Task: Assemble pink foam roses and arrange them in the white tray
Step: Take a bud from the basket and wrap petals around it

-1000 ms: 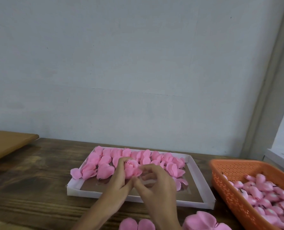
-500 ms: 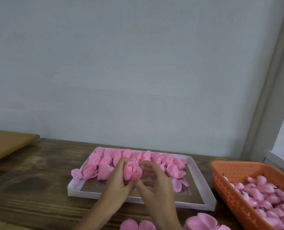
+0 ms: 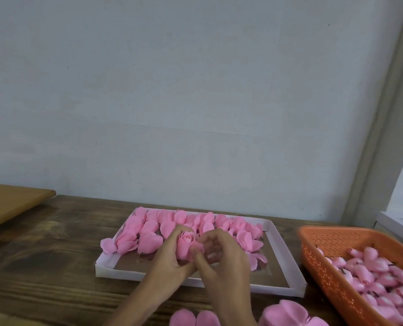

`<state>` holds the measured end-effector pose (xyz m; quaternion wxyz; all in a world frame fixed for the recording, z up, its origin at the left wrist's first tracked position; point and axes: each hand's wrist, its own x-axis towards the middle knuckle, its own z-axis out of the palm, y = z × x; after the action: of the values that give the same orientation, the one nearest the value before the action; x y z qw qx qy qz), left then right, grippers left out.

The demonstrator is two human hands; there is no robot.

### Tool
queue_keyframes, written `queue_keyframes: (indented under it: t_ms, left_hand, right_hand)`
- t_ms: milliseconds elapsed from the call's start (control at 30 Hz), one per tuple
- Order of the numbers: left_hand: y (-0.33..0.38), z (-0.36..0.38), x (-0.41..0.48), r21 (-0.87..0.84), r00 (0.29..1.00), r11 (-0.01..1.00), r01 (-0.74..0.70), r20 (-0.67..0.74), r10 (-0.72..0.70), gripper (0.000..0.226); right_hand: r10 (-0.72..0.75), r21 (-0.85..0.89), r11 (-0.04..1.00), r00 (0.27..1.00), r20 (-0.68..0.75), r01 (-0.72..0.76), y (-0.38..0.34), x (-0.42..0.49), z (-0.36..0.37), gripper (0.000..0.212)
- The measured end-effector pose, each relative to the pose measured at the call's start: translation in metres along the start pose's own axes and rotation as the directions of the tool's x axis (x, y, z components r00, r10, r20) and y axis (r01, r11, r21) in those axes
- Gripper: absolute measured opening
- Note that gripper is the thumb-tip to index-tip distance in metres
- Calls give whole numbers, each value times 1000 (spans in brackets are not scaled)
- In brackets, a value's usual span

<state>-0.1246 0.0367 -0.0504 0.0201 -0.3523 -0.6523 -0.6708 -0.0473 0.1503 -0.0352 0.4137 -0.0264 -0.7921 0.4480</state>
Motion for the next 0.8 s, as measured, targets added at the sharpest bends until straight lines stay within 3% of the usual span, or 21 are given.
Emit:
queue_keyframes:
  t_ms: [100, 267, 400, 533, 700, 800]
  left_hand:
    - [0, 1, 1, -21, 1000, 1000, -15, -10, 15, 29]
    - [-2, -1, 1, -48, 1000, 999, -10, -17, 9, 28]
    - [2, -2, 2, -72, 999, 997, -20, -43, 17, 27]
    - [6, -2, 2, -133, 999, 991, 18, -28, -22, 24]
    - [9, -1, 0, -96, 998, 993, 64, 5, -64, 28]
    - [7, -1, 0, -108, 994, 989, 104, 33, -101, 39]
  right_hand:
    - [-8, -22, 1000, 1000, 6, 8, -2, -1, 0, 26]
    - [77, 150, 985, 994, 75, -88, -8, -2, 0, 32]
    - [158, 288, 938, 978, 133, -190, -9, 0, 1, 23]
    - [107, 309, 940, 986, 131, -143, -6, 3, -3, 45]
    - [127, 364, 915, 981, 147, -173, -1, 9, -6, 37]
    - [82, 292, 949, 986, 146, -122, -2, 9, -7, 35]
